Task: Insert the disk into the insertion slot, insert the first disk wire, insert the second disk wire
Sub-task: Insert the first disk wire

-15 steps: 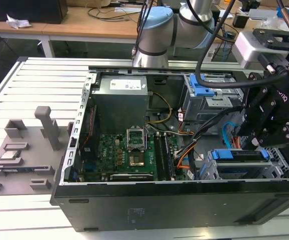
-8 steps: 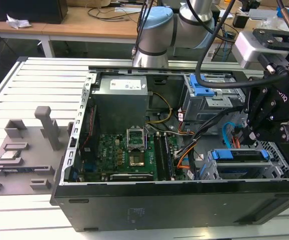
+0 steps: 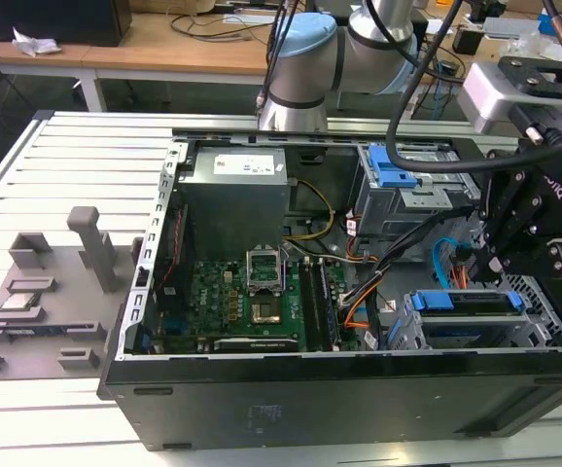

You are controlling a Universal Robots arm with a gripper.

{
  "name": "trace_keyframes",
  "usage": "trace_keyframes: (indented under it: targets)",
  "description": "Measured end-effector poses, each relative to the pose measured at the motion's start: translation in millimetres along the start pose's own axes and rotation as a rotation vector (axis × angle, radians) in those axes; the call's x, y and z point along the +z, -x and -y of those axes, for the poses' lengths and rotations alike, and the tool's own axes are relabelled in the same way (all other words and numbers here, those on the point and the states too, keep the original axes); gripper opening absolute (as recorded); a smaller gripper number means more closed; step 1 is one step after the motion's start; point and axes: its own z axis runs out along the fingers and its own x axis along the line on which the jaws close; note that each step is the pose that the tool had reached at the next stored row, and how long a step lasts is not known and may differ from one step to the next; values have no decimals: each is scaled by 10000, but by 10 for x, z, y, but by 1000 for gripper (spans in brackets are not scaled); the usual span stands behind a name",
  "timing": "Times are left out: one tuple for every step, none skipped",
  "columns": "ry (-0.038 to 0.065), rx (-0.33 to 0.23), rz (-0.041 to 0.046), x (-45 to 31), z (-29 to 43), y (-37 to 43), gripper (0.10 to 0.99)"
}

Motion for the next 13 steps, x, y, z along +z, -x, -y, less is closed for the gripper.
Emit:
trace_keyframes:
  targets:
    - [1,0,0,-1,28,2,106]
    - [0,-1,0,-2,55,3,106]
    - [2,-2,0,-3,97,6,106]
    - [6,-1,1,1,162,13,106]
    - [9,0,1,3,190,20,106]
    - [10,0,-1,3,215,30,106]
    - [12,-1,0,6,247,49,106]
    - [13,-1,0,7,267,69,106]
    - [12,-1,-4,11,298,132,106]
    - [12,0,-8,21,311,183,106]
    - [12,0,-14,28,318,209,106]
    - [11,1,-20,34,326,237,106]
    - [12,1,-23,44,332,282,106]
